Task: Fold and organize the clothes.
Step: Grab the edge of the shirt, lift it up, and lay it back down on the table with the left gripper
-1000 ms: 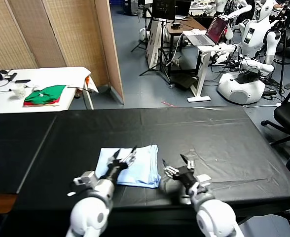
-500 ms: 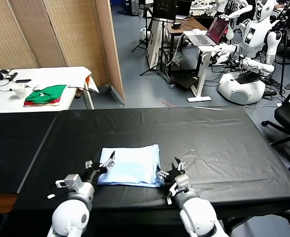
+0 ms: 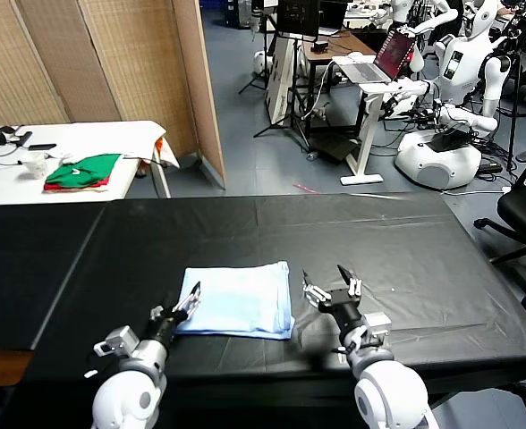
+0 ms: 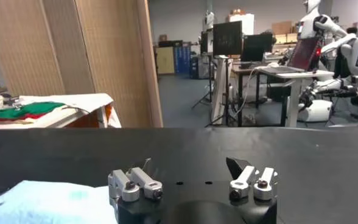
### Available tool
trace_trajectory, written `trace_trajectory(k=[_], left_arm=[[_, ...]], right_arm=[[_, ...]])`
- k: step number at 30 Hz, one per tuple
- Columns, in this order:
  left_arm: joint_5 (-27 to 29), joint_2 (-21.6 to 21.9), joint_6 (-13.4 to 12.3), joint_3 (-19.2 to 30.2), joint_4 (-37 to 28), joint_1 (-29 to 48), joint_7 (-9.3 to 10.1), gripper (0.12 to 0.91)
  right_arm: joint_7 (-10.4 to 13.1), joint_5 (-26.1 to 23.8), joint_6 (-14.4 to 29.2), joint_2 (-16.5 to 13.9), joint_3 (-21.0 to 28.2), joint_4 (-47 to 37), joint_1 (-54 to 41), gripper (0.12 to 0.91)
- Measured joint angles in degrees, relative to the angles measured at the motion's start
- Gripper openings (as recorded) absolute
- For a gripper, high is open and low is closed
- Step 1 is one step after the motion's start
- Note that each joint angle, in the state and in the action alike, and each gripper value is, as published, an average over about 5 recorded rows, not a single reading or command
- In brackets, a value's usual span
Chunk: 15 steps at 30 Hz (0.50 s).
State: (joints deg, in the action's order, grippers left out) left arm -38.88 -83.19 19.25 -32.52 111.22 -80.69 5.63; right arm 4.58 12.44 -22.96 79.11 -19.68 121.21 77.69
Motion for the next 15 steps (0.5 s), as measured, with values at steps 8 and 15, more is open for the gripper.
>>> trace_trajectory(k=[8,15], left_arm=[[-1.0,-1.3,-0.3,-0.4,-0.2,-0.9,-0.05,0.906],[-1.1,-2.0,0.0,-0.1,0.2,-0.7,0.01,0.620]], right_arm=[[-0.1,0.1,0.0,0.1,-0.3,0.4,0.0,0.907],[-0.2,0.2,0.1,0.1,-0.4,0.8,0.2,0.907]])
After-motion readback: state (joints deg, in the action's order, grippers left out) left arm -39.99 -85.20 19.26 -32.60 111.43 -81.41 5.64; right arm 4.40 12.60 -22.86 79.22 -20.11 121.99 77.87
